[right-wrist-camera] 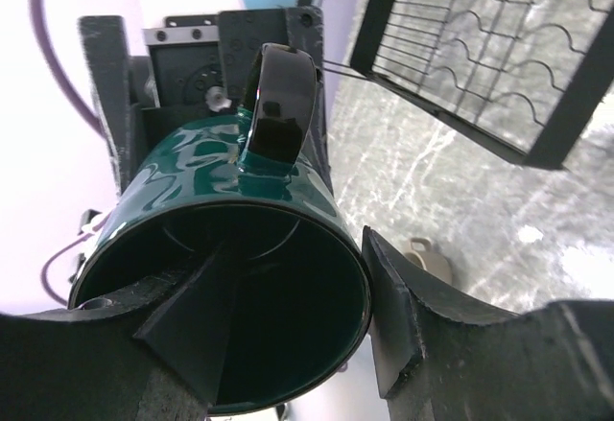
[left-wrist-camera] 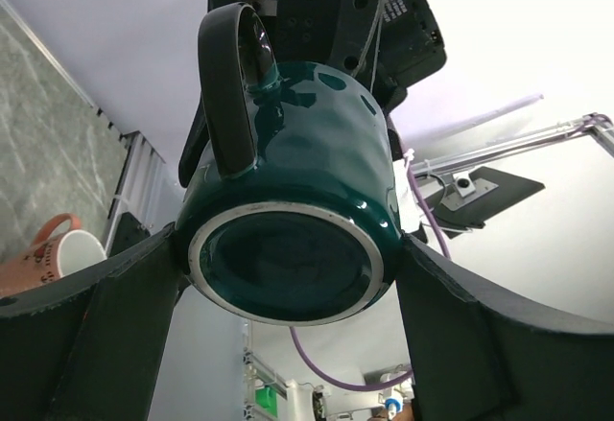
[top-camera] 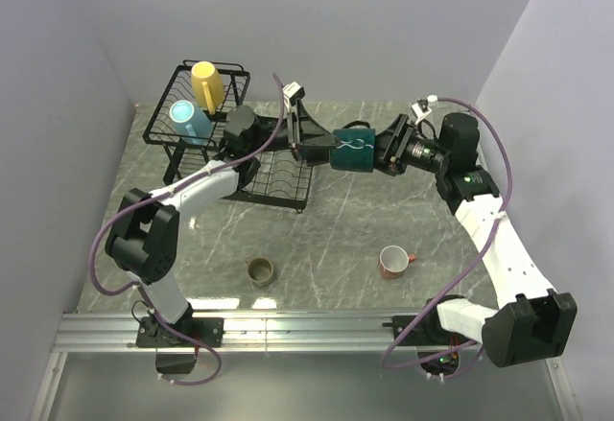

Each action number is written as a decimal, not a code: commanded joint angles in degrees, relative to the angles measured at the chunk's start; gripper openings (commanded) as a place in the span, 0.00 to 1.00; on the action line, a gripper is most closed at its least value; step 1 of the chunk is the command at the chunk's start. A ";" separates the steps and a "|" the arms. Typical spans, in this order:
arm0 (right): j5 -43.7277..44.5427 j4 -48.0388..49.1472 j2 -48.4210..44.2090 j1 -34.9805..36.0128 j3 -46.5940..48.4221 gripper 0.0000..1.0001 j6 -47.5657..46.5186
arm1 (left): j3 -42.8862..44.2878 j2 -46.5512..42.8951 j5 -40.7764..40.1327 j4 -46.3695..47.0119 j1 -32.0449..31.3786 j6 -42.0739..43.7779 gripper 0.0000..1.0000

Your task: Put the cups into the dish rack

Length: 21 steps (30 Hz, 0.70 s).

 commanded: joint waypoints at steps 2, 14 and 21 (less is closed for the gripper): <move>1.42 -1.74 -2.67 -1.11 1.55 0.59 -3.76 | 2.25 -3.66 -0.80 -5.43 1.30 6.32 0.00; 3.18 -5.26 -3.29 -2.43 -0.30 0.59 -6.84 | 3.83 -4.46 -1.77 -16.05 4.64 12.82 0.00; 4.24 -8.17 -3.11 -3.31 -1.53 0.59 -9.31 | 8.67 -3.58 -3.18 -31.01 5.96 23.38 0.00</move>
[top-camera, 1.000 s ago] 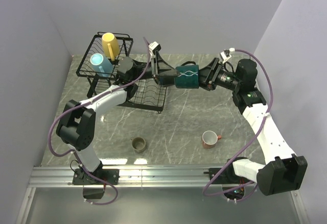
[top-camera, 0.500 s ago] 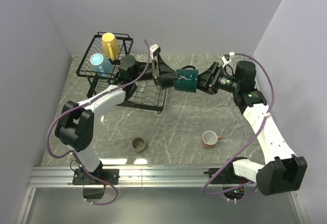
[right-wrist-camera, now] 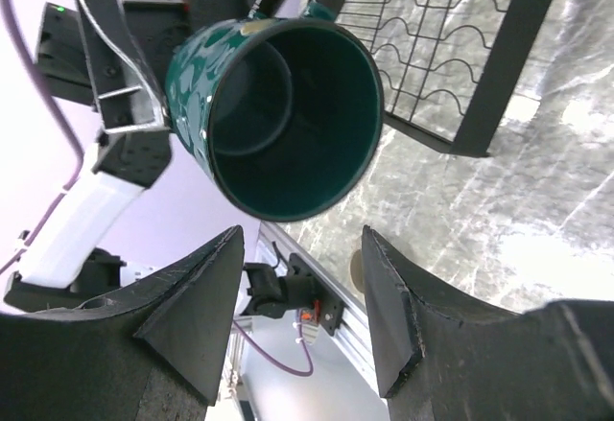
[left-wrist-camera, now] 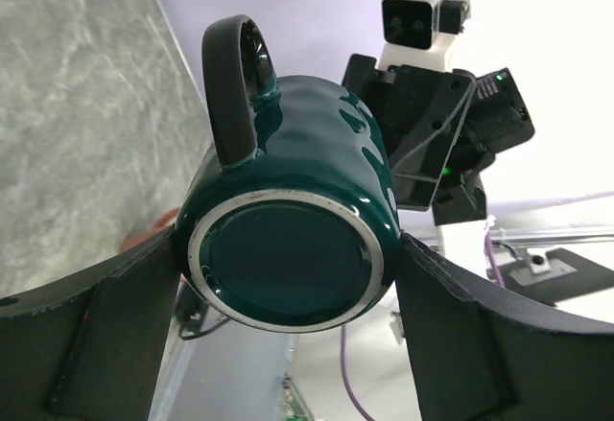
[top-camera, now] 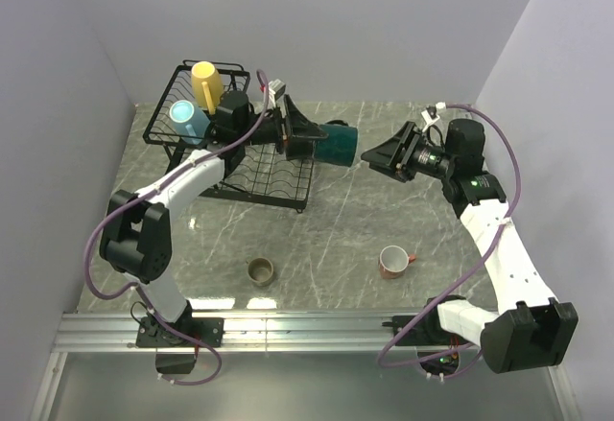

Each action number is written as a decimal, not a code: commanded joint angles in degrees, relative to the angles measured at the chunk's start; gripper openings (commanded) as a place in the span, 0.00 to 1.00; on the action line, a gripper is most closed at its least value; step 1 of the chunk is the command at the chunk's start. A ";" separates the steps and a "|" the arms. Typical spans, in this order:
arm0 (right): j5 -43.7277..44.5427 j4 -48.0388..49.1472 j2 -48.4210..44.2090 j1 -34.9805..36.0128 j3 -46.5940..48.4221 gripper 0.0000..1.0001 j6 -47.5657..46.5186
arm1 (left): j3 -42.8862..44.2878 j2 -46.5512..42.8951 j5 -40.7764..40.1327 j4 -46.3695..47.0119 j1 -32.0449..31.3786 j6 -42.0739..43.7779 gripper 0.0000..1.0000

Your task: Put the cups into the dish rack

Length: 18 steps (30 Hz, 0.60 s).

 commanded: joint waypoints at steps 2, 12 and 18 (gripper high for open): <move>0.89 -0.23 -1.30 -0.73 -0.90 0.59 -1.92 | 4.97 -2.33 -1.23 -5.65 0.52 6.99 0.00; 1.24 -1.64 -1.56 -1.17 -2.13 0.58 -3.50 | 21.14 4.52 -15.64 -38.26 1.31 27.03 0.00; 1.59 -3.39 -1.56 -1.43 -2.13 0.58 -5.08 | 24.75 7.77 -20.56 -43.11 1.31 30.54 0.00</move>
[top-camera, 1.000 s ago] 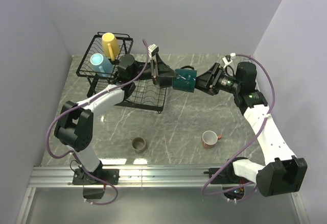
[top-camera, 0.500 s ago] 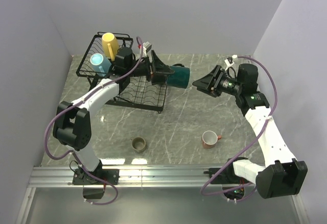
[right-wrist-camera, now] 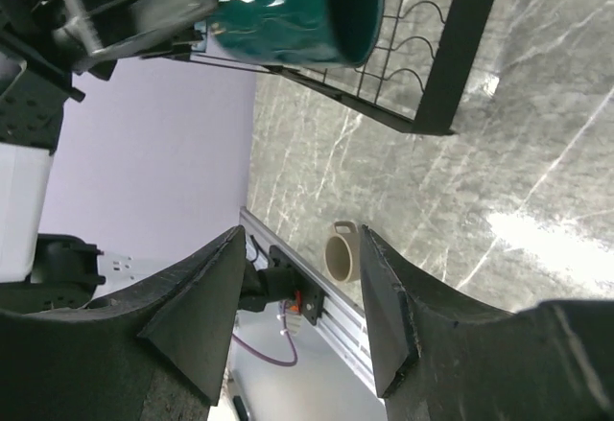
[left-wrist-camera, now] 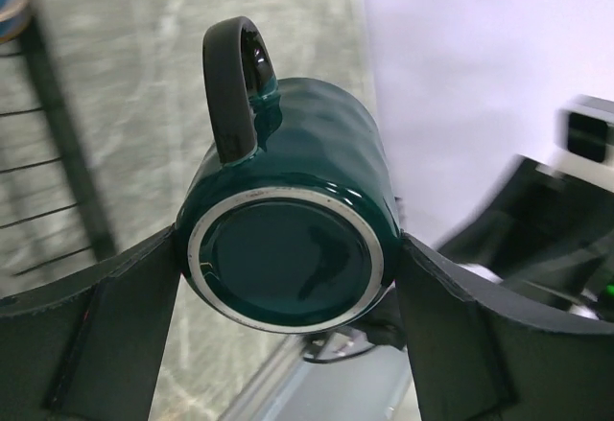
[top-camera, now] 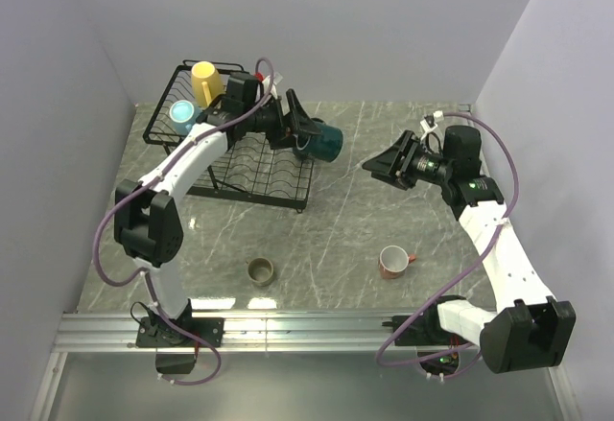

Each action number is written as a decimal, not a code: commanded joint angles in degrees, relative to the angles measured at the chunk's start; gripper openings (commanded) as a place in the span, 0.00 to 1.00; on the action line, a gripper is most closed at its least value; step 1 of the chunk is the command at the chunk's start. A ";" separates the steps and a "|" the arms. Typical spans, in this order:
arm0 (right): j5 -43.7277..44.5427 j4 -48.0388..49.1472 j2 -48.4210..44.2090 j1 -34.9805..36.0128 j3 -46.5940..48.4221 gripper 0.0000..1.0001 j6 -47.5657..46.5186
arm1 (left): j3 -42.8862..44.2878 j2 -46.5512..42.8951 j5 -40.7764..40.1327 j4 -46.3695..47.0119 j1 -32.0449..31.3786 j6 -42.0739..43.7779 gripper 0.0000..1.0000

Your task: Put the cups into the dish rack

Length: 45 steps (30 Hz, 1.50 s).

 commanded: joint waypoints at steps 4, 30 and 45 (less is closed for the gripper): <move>0.68 -0.40 -1.61 -0.75 0.03 0.58 -2.22 | 7.53 2.40 -7.69 -7.08 -0.37 6.73 0.00; 1.29 -3.74 -4.24 -1.28 -3.13 0.57 -3.71 | 20.21 5.84 -37.32 -26.87 -5.47 20.98 0.00; 4.28 -12.44 -7.67 -1.19 -1.46 0.56 -6.79 | 22.39 13.13 -43.82 -25.99 -8.81 23.61 0.00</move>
